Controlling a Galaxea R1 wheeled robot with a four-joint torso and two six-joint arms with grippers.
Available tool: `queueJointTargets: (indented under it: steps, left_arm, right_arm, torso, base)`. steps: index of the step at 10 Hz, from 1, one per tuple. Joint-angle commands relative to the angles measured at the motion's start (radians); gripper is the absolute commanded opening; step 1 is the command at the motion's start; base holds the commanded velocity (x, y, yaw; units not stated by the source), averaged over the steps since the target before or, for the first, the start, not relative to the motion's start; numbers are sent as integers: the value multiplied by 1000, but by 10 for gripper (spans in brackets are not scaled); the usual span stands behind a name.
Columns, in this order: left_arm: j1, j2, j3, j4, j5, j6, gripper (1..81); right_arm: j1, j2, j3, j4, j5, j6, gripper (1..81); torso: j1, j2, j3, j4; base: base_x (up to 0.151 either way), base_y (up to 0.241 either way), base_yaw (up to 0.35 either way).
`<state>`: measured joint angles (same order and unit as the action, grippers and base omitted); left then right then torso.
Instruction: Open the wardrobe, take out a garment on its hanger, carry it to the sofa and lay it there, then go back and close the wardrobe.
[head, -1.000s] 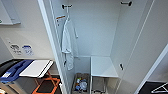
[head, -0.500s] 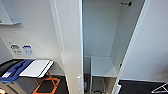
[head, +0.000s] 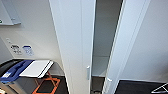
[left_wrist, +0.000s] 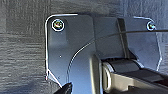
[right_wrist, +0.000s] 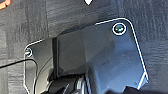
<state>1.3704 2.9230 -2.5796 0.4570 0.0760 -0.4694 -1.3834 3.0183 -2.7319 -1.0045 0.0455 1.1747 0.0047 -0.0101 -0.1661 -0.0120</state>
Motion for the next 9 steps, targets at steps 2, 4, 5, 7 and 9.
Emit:
queueJointTargets:
  steps: [2, 4, 5, 7, 9]
  left_arm:
    - [36, -2, -10, 133, -28, 5, 811]
    - [71, -1, -11, 178, -67, 3, 811]
    - [78, 7, -19, 186, -68, 3, 811]
    - [80, 39, -48, 186, -65, 3, 811]
    - [80, 78, -99, 183, -64, 1, 811]
  right_arm:
    - [-50, 33, -11, -127, -62, -53, 811]
    - [-92, 43, -11, -161, -62, -70, 811]
    - [-105, 46, -11, -163, -62, -70, 811]
    - [-118, 50, -9, -161, -62, -70, 811]
    - [-124, 50, -9, -161, -62, -70, 811]
  torso:
    - [0, 0, 0, 0]
    - [-1, 0, 0, 0]
    - [-1, 0, 0, 0]
    - [-1, 0, 1, 0]
    - [-2, -1, 1, 0]
  base:
    - [0, 0, 0]
    - [0, 0, 0]
    - [0, 0, 0]
    - [0, 0, 0]
    - [0, 0, 0]
